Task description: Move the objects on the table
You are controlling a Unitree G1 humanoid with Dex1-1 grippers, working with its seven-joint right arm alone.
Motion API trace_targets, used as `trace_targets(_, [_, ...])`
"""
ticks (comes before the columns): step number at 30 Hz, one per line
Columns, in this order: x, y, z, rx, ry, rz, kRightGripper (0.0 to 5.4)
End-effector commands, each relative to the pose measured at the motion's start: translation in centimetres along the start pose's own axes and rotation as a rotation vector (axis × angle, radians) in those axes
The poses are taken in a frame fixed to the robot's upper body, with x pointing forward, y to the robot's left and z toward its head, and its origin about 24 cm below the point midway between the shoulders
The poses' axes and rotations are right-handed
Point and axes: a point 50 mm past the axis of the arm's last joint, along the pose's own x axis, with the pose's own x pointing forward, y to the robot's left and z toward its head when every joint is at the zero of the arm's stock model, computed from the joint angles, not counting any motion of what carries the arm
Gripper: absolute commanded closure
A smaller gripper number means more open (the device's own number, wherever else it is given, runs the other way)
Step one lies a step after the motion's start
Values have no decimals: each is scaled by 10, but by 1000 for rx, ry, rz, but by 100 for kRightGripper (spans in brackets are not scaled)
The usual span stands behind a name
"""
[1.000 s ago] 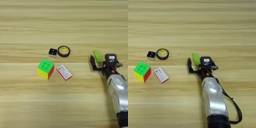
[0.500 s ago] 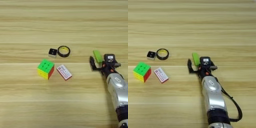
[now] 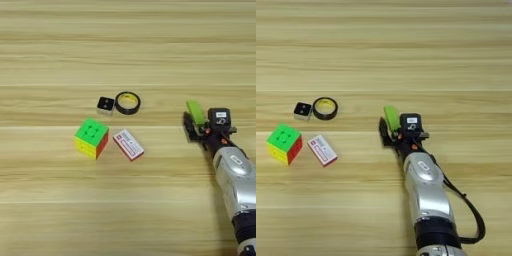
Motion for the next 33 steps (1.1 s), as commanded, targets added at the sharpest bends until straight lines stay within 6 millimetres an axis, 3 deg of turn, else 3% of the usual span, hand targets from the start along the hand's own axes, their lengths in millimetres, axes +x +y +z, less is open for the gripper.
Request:
trace_targets(1, [8,-2,26,-16,-97,5,200])
trace_targets(19, [6,2,24,21,-82,32,398])
trace_targets(33, [-14,22,29,20,-103,100,403])
